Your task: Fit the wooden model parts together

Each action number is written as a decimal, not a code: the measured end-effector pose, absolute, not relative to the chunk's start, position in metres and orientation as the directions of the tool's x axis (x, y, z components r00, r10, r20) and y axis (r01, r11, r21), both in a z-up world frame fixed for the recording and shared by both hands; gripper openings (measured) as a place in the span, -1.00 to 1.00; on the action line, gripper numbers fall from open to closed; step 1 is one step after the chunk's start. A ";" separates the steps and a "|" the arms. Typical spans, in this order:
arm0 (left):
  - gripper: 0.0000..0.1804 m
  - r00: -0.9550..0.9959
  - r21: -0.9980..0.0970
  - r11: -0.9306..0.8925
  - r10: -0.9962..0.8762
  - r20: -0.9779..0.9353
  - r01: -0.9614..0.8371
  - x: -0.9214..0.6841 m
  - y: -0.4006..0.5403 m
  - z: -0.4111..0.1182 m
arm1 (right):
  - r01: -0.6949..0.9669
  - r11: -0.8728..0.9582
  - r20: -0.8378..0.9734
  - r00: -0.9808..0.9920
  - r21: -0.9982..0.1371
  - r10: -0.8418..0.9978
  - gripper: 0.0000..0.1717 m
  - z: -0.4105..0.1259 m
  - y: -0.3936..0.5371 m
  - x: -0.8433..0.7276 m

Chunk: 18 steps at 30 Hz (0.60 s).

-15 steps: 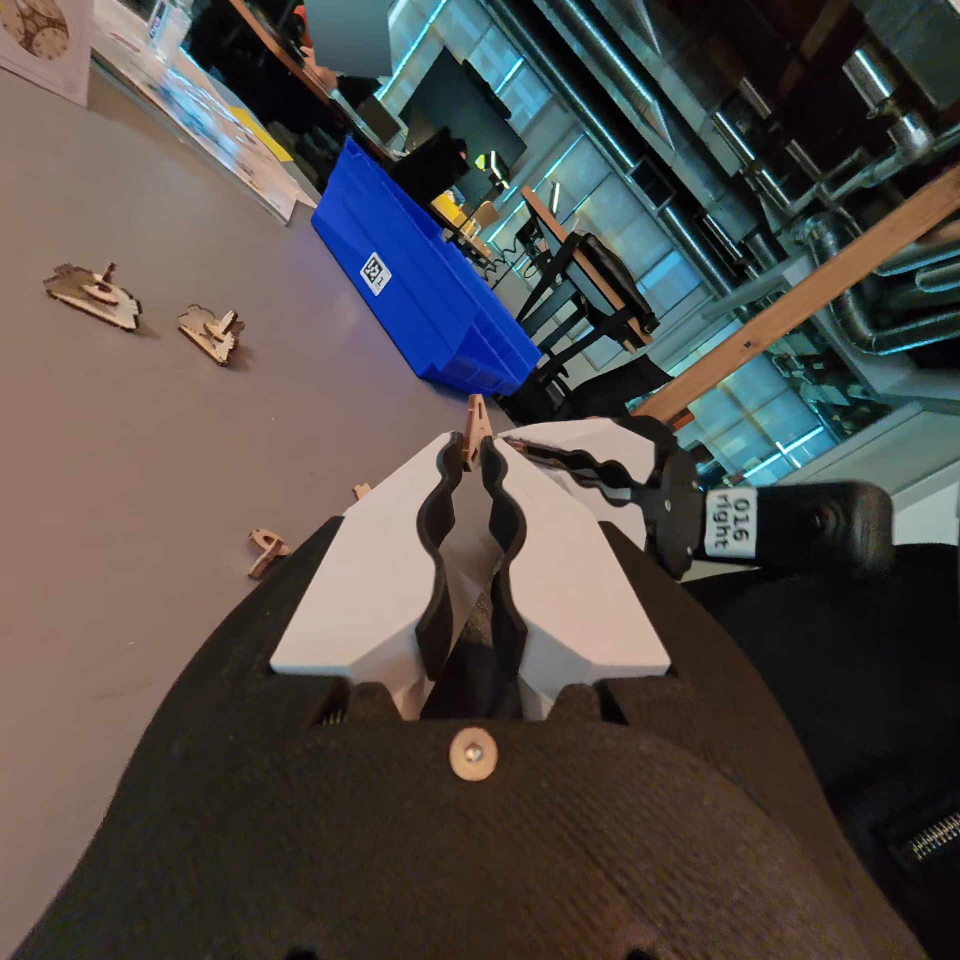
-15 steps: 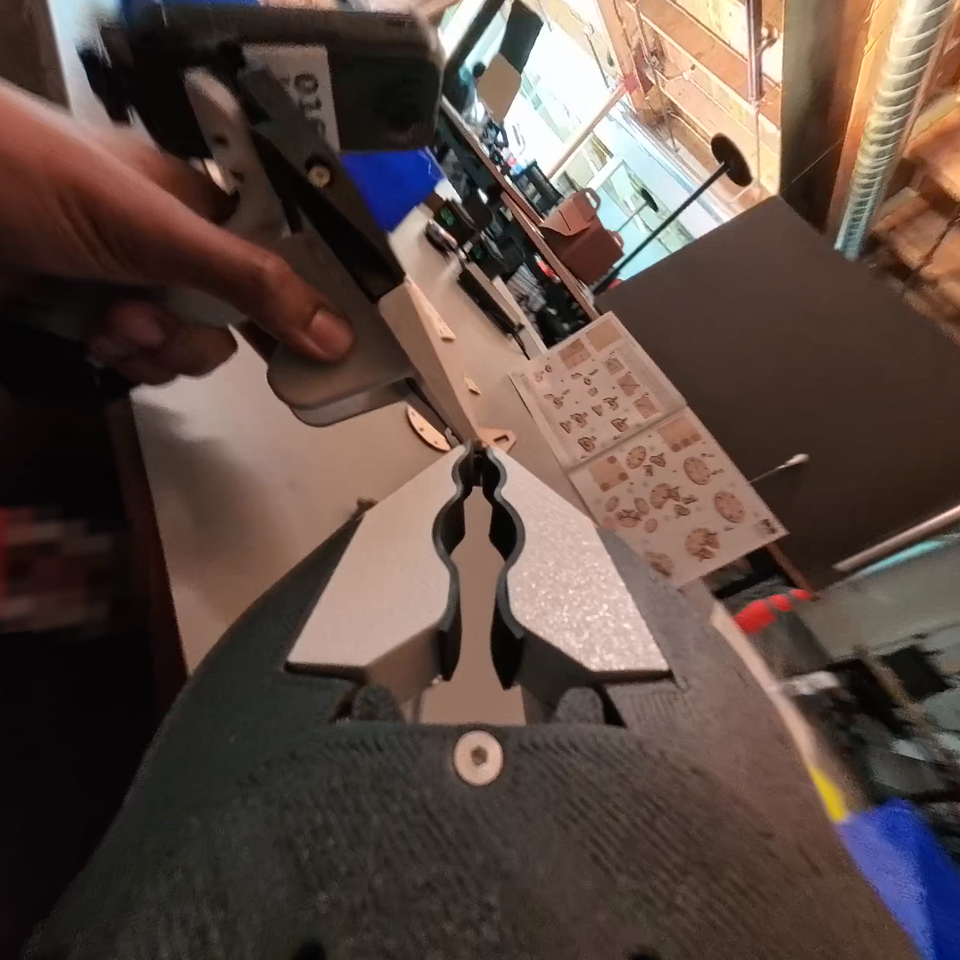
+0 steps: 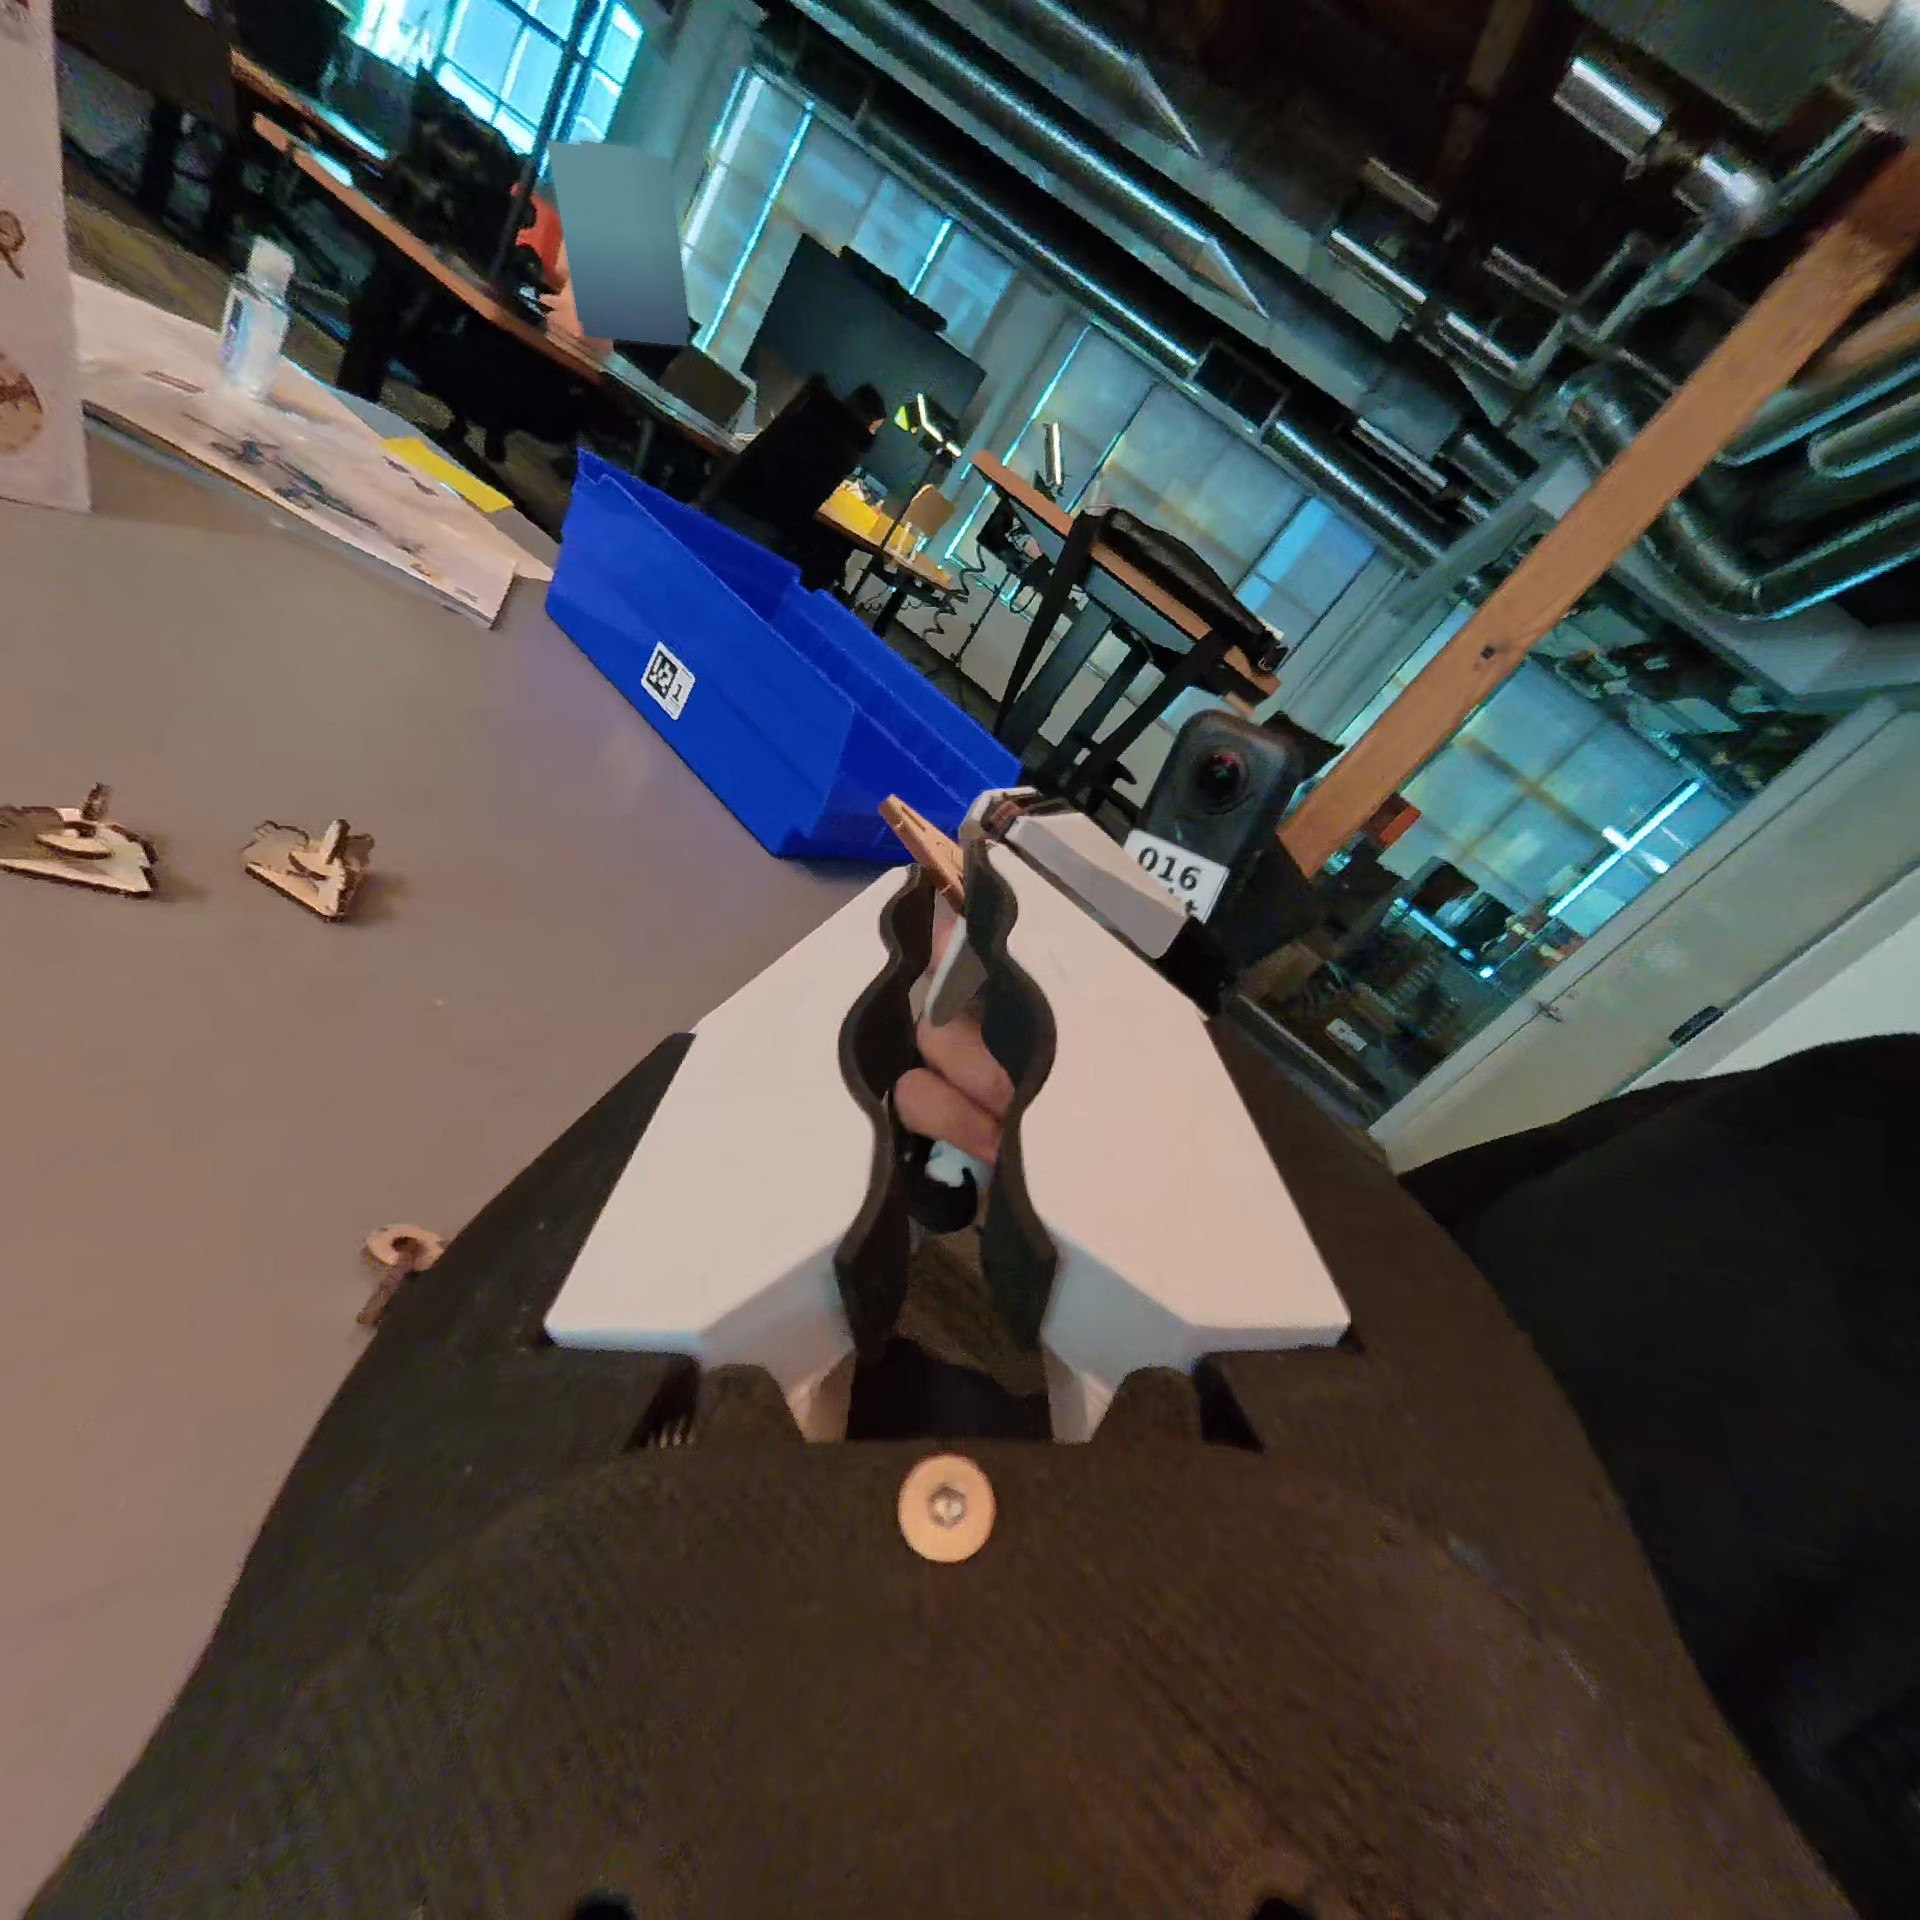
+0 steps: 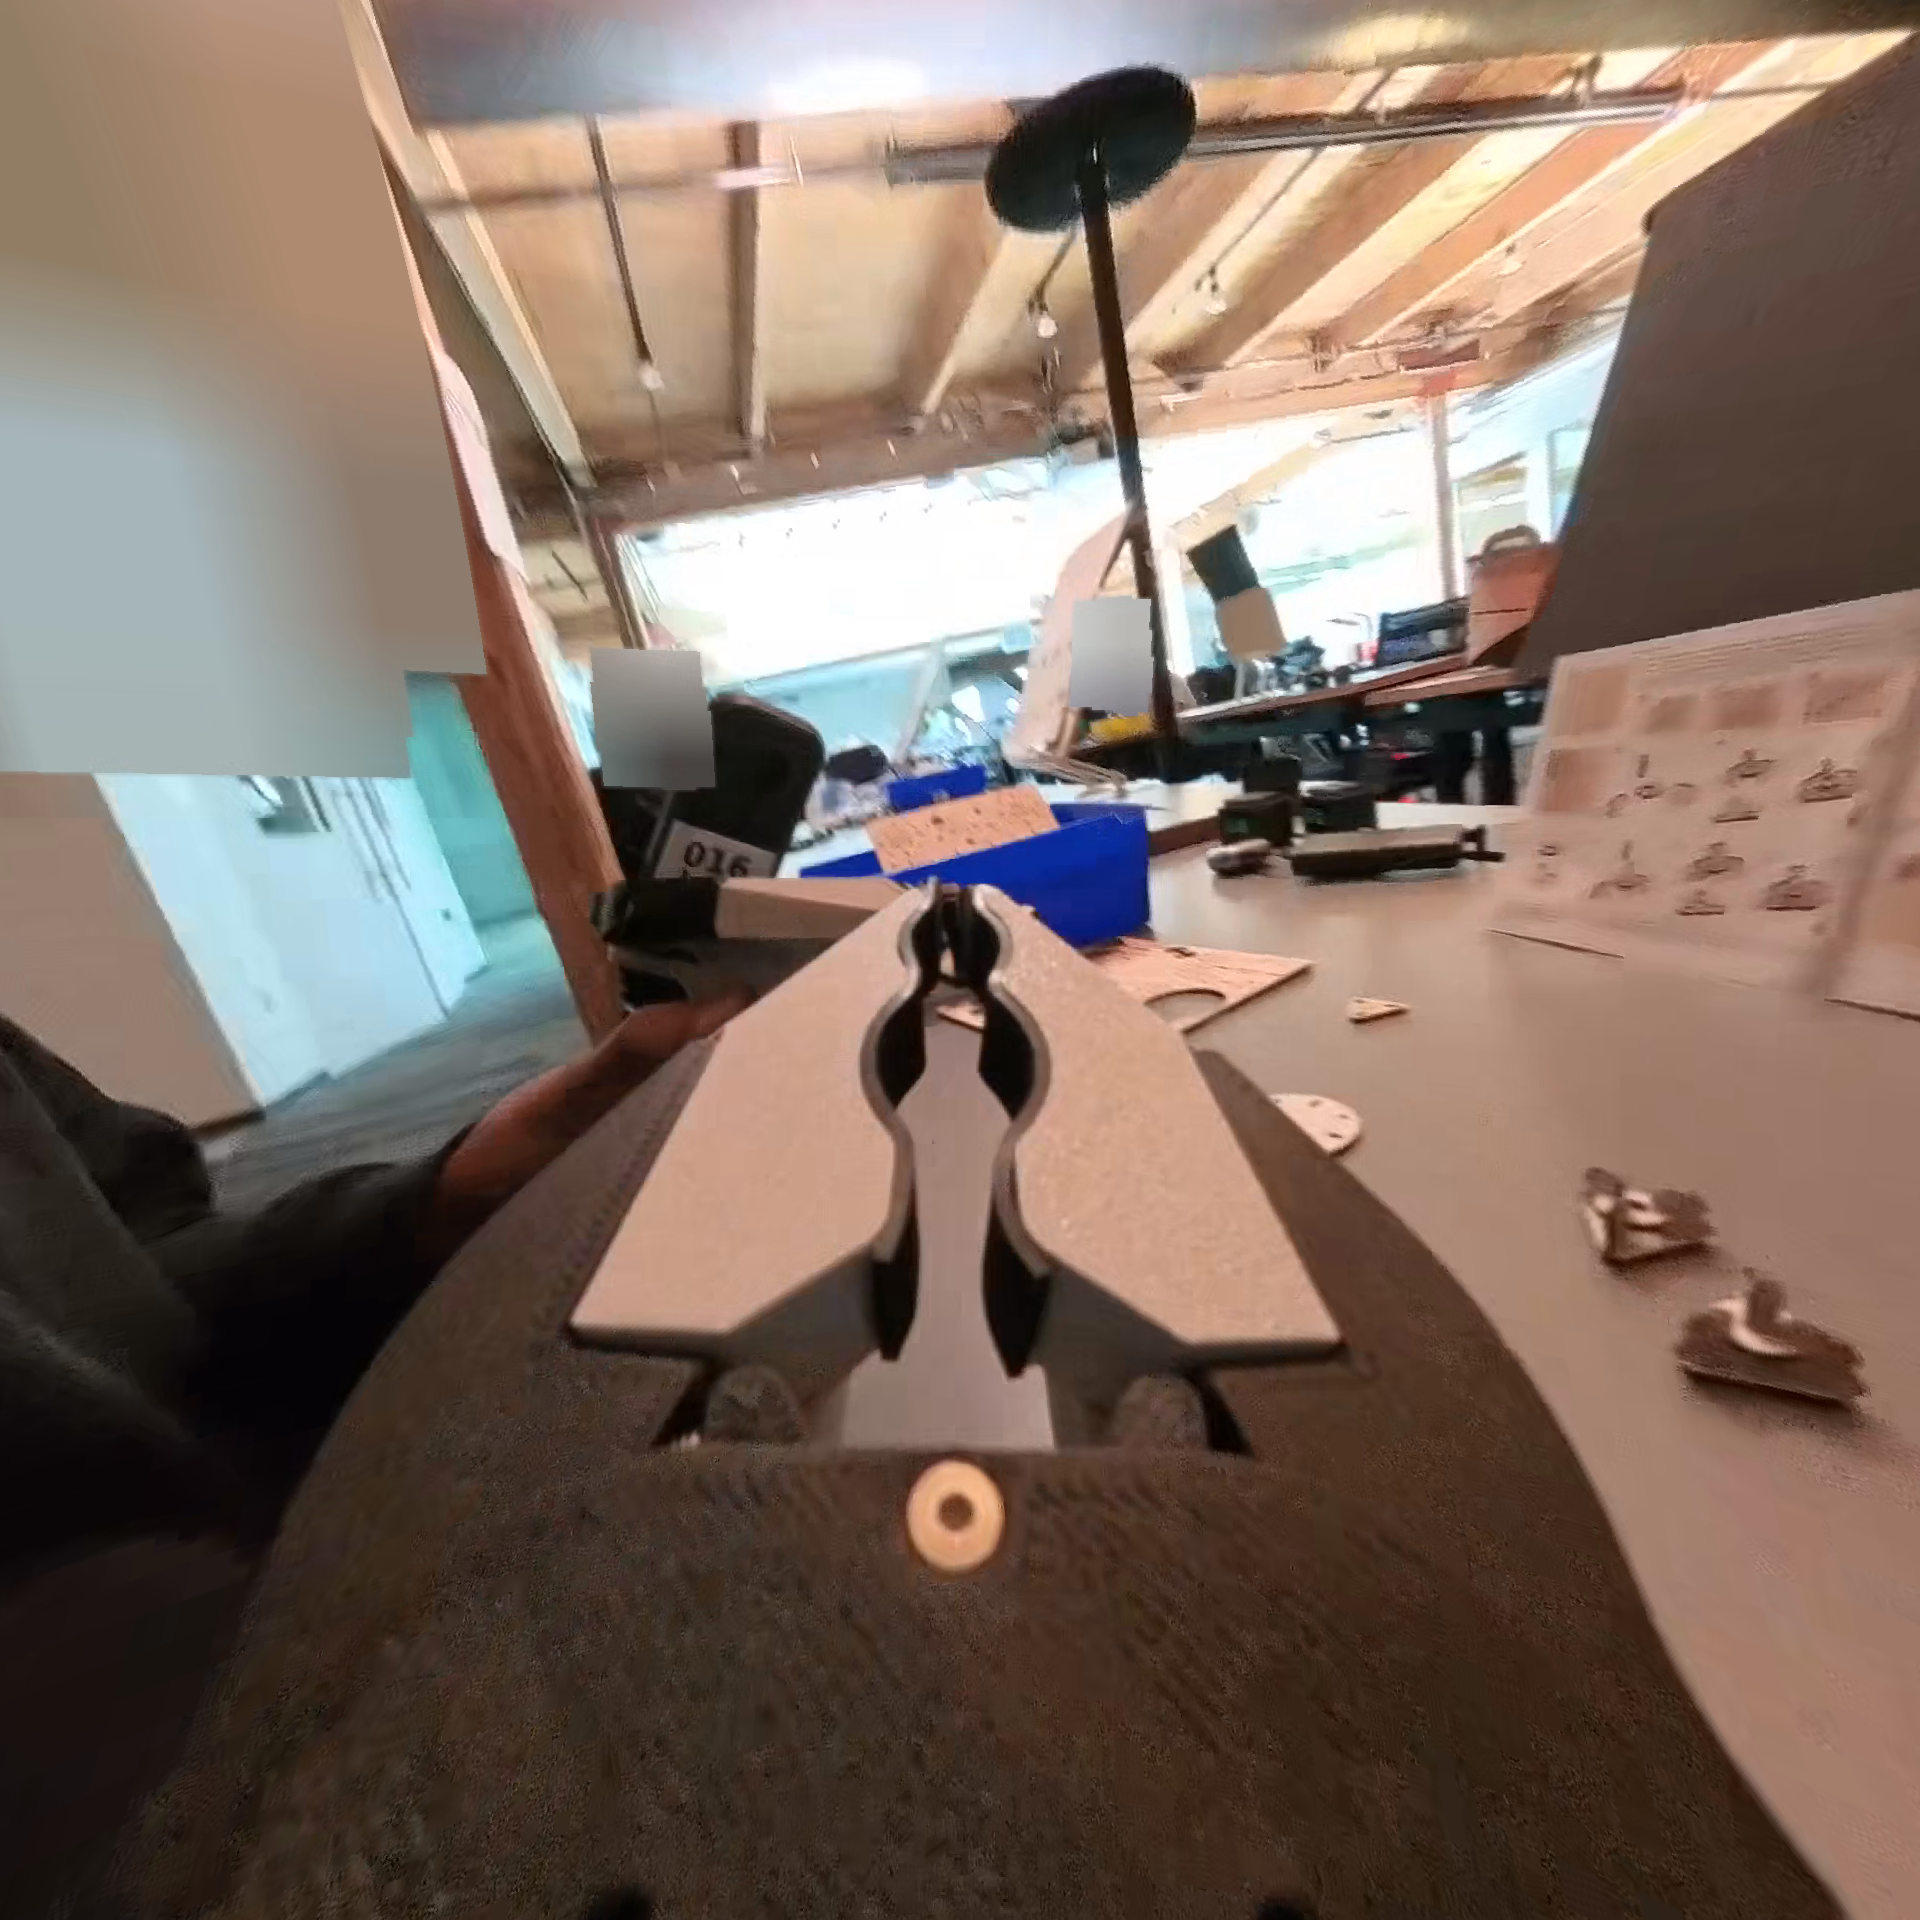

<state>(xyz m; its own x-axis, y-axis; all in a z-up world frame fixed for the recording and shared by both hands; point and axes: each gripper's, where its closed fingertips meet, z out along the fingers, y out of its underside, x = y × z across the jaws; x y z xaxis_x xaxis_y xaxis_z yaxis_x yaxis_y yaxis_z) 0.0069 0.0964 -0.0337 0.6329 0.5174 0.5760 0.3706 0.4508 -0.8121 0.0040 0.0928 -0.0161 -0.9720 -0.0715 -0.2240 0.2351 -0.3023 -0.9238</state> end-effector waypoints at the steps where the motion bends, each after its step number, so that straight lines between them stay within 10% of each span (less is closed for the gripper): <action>1: -0.89 0.628 -0.798 0.466 0.503 0.594 0.382 0.008 0.095 -0.034 | 0.230 -0.300 -0.220 -0.973 -0.926 -0.067 -1.00 -0.017 0.092 0.005; 10: -0.61 0.672 -0.822 0.522 0.527 0.519 0.226 0.020 0.083 -0.018 | 0.547 -0.325 -0.507 -0.837 -0.771 -0.206 -1.00 -0.012 0.097 -0.007; 15: -0.50 0.625 -0.992 0.101 0.770 0.126 0.075 0.023 0.086 -0.029 | 0.656 -0.137 -0.616 -0.748 -0.742 -0.245 -1.00 -0.030 0.087 -0.005; 18: -1.00 0.651 -0.982 -0.174 0.754 -0.086 0.073 0.029 0.096 -0.048 | 0.681 0.016 -0.665 -0.709 -0.732 -0.234 -1.00 -0.043 0.081 0.005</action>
